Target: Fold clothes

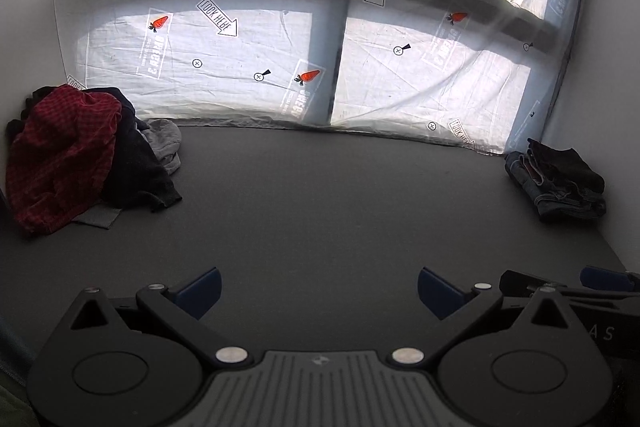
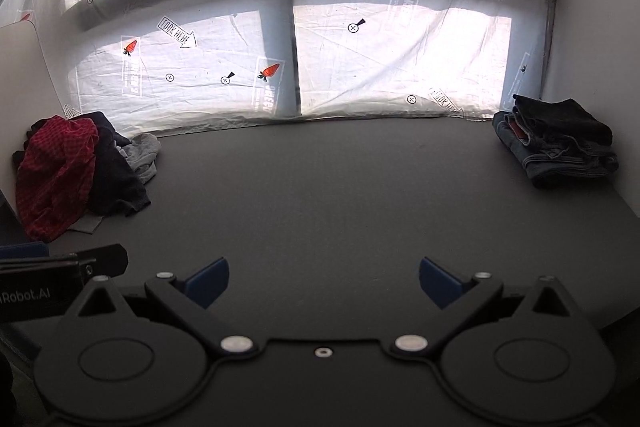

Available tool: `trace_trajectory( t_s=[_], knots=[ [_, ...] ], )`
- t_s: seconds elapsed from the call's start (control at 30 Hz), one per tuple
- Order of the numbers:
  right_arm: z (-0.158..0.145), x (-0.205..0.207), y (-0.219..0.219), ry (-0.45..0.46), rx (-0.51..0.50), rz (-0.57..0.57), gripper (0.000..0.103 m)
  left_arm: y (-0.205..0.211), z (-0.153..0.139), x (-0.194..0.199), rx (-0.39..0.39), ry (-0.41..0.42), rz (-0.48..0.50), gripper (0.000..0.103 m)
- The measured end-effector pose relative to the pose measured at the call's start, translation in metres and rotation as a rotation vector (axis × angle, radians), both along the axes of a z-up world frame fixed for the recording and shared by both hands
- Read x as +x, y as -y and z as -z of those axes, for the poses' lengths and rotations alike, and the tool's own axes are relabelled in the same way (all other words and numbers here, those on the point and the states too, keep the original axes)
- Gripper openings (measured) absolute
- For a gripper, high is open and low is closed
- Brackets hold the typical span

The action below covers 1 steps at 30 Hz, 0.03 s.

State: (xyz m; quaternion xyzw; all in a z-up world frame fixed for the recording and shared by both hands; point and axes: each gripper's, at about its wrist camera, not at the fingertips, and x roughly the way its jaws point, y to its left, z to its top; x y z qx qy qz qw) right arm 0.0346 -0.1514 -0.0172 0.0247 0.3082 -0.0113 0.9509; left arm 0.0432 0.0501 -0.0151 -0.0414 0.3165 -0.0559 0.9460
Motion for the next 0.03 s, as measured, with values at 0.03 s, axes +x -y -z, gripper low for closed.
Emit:
trace_trajectory(
  t_s=[0.03],
  knots=[
    [-0.0002, -0.0003, 0.0000, 0.002, -0.002, -0.001, 0.103, 0.0004, -0.0001, 0.0000, 0.002, 0.001, 0.000, 0.103]
  ],
)
